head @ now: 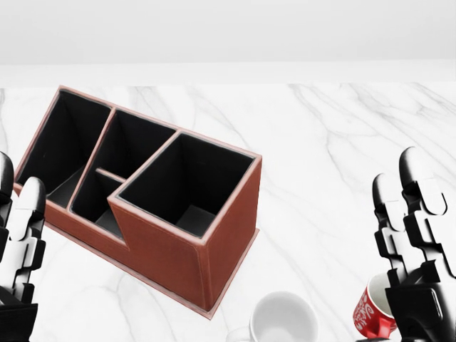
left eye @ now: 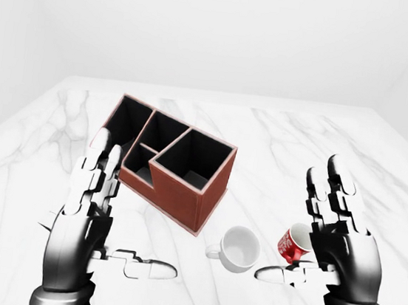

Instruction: Pick up the red mug and place it to the right of the caddy.

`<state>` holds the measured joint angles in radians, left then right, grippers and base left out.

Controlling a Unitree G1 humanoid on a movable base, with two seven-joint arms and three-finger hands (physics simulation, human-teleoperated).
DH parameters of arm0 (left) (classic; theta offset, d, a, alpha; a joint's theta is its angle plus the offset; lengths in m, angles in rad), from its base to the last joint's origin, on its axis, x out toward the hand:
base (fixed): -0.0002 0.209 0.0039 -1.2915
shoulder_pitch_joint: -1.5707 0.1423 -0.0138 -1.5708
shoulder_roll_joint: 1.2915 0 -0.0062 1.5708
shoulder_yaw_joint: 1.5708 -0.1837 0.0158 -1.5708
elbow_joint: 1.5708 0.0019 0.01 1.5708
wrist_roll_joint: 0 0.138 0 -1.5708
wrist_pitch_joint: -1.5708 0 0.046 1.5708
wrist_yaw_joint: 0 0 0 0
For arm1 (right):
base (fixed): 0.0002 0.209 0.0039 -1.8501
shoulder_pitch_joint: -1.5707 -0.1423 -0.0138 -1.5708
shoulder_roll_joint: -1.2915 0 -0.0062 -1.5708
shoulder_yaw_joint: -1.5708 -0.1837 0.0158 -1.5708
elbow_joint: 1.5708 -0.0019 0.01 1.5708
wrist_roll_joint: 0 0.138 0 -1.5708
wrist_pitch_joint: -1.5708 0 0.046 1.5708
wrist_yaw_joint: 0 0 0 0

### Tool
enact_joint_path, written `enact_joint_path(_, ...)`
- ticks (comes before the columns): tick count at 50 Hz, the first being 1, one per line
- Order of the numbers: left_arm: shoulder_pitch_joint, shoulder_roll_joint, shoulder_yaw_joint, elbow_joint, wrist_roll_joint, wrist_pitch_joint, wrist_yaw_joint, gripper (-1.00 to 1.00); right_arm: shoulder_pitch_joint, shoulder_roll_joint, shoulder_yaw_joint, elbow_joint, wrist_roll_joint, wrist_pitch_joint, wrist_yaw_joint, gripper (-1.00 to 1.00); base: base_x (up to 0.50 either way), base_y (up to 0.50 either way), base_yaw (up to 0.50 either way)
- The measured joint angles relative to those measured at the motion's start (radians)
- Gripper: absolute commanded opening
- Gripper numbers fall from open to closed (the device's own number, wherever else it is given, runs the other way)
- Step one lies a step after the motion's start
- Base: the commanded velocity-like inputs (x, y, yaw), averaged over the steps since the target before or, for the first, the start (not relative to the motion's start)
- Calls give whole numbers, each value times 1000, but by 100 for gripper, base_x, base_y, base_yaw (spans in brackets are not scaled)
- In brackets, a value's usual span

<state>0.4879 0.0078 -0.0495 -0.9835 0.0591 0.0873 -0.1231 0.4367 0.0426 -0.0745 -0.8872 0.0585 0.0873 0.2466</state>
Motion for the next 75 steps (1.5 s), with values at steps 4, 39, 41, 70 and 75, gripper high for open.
enact_joint_path(4, -1, -1, 3, 0, -1, 0, -1, 100, -3, 1, -1, 2, -8, 0, -4, 100, 0, 0, 0)
enact_joint_path(39, -6, -7, 12, 6, 0, 0, 0, 100, 13, -181, -125, -109, 236, 0, -146, 100, 0, 0, 10)
enact_joint_path(41, -5, -8, 16, 5, -1, 0, -2, 100, 34, -283, -154, -118, 321, -1, -219, 100, 0, 0, 0)
enact_joint_path(70, -34, -25, 49, 35, -5, 0, -17, 100, -411, -1129, -1116, -49, 1669, 0, -619, 100, 0, 0, 0)
enact_joint_path(75, -39, -26, 54, 42, -5, 0, -19, 100, -487, -1172, -1072, -17, 1659, 0, -574, 100, 0, 0, 0)
